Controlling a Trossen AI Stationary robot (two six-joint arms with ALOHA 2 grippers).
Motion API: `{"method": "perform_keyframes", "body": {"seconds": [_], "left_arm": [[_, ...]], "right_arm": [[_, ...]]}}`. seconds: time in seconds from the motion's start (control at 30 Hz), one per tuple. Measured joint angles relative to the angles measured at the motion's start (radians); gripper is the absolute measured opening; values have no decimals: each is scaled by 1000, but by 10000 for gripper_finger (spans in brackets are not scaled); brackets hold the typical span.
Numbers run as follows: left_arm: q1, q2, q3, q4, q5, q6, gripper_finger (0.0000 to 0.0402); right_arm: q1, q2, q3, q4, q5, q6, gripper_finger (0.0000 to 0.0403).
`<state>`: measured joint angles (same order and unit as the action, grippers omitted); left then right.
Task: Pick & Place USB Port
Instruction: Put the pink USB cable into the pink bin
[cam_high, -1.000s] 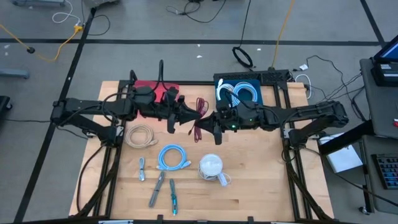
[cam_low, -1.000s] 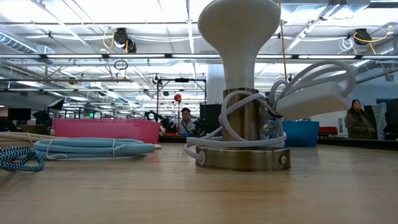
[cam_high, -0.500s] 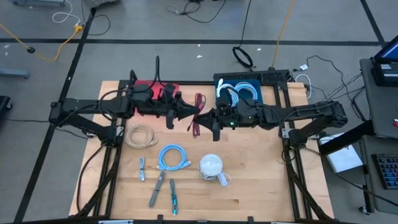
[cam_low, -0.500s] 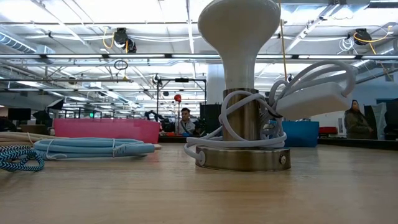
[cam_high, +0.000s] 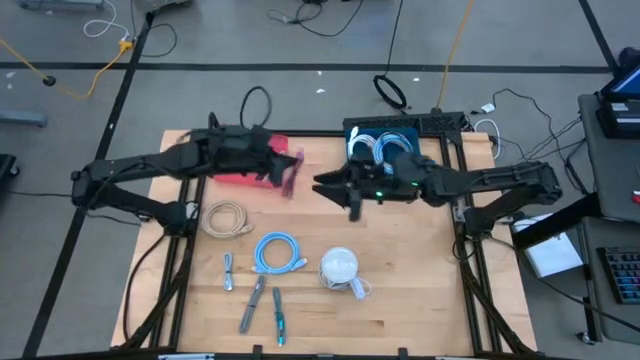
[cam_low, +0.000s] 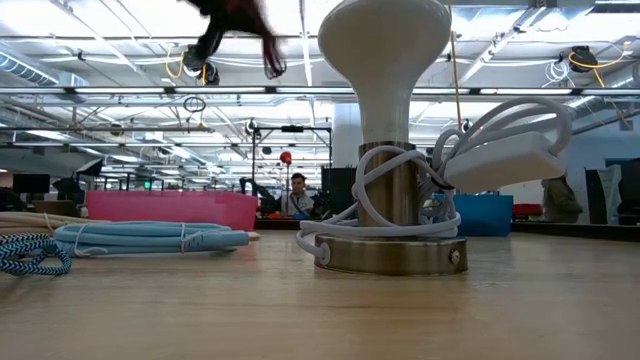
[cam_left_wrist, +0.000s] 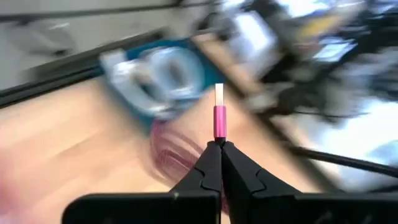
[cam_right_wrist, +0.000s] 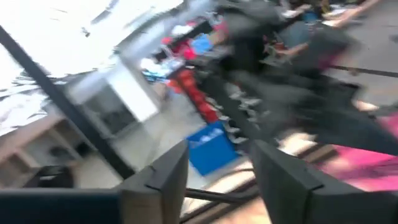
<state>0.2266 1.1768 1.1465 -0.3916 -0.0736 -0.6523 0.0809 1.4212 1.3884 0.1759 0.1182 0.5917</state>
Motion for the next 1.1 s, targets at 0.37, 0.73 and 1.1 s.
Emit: {"method": "perform_keyframes", "body": {"seconds": [0.37,0.73,1.1], "left_arm": [[466,25,4,-388,39,197,0],[625,261,6,-469,92,392,0],[601,409,7,-470,47,432,0]], "right_arm": [[20,-20,-3,49,-47,-20,248],[62,-16,-6,3,-46,-55,243],[72,-26,-7,0,-43,-73,243]]}}
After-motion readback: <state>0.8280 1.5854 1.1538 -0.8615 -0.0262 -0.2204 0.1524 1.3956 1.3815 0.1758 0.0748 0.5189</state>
